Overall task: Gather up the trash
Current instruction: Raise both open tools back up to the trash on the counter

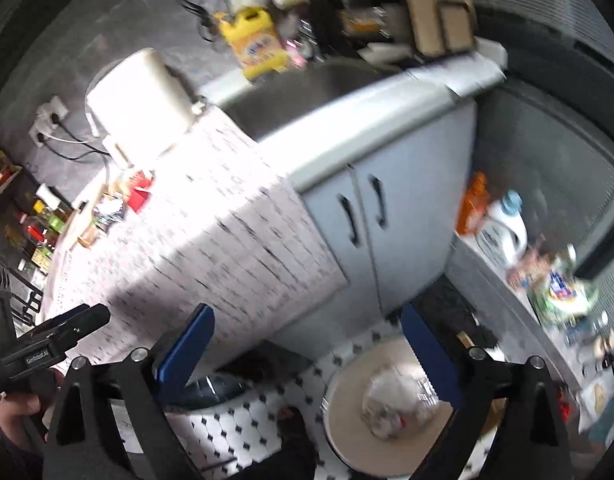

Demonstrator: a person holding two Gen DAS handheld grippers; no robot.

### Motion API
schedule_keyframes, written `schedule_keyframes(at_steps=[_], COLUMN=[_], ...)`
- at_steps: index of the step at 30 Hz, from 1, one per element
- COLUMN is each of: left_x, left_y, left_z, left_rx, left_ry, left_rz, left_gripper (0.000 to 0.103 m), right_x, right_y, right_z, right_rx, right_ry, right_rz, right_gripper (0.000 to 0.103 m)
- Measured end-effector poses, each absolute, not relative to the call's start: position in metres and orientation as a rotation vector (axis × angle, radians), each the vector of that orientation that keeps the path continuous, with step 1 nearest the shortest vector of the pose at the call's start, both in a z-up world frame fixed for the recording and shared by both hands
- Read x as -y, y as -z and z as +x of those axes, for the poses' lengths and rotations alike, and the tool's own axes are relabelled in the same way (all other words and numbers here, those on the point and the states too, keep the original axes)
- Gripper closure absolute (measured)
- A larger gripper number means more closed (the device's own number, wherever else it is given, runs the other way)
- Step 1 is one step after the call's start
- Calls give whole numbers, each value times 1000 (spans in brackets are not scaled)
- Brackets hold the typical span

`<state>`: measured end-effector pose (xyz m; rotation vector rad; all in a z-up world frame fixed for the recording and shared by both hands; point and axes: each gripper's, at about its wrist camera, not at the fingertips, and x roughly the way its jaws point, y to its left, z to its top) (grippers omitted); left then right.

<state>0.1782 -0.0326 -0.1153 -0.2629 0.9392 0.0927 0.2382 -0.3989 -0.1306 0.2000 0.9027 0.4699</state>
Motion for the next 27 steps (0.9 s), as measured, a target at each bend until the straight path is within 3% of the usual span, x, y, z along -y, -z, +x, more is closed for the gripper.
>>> schedule_keyframes(at_steps=[27], left_x=[-174], left_y=[91], left_z=[140], left_rx=[-755], left_ry=[-336], left_rz=[-431], left_gripper=[6], right_x=[188], right_y=[84], right_z=[257], right_rx=[-874], right_ry=[-643], right_rz=[65], right_gripper=[8])
